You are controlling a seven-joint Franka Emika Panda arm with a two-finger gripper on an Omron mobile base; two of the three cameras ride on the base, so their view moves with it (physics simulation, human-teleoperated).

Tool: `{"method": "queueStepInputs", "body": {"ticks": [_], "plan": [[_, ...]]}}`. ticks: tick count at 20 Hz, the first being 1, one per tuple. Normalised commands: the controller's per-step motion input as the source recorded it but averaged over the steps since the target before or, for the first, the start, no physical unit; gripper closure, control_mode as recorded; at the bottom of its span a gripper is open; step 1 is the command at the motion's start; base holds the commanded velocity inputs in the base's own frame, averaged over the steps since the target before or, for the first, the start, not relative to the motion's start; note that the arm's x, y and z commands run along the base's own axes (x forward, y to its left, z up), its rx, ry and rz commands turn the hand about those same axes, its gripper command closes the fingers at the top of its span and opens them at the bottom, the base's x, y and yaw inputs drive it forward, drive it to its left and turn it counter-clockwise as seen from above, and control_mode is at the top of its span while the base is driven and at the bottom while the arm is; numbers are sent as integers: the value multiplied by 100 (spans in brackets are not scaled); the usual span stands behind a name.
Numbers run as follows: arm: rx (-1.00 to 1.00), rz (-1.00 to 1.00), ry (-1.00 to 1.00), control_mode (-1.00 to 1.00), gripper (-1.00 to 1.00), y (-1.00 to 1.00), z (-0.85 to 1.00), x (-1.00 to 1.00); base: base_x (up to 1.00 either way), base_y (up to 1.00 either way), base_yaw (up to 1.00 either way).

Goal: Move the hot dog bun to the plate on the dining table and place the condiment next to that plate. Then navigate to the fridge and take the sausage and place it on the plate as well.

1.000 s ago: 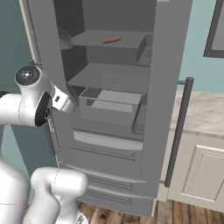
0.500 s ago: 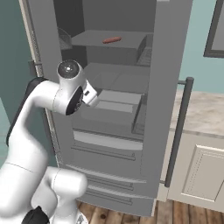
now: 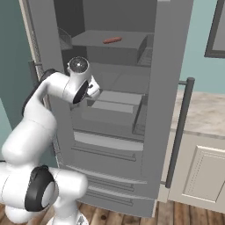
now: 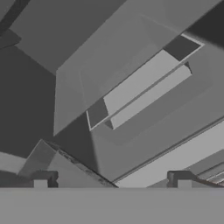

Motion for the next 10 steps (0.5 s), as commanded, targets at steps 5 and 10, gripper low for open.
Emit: {"method": "queueStepInputs", "body": {"ticks": [5, 10], "plan": [[0, 3, 0, -100, -100, 50, -1, 17, 0, 0, 0], [0, 18, -2, -100, -100, 62, 0, -50, 0, 0, 0]]}}
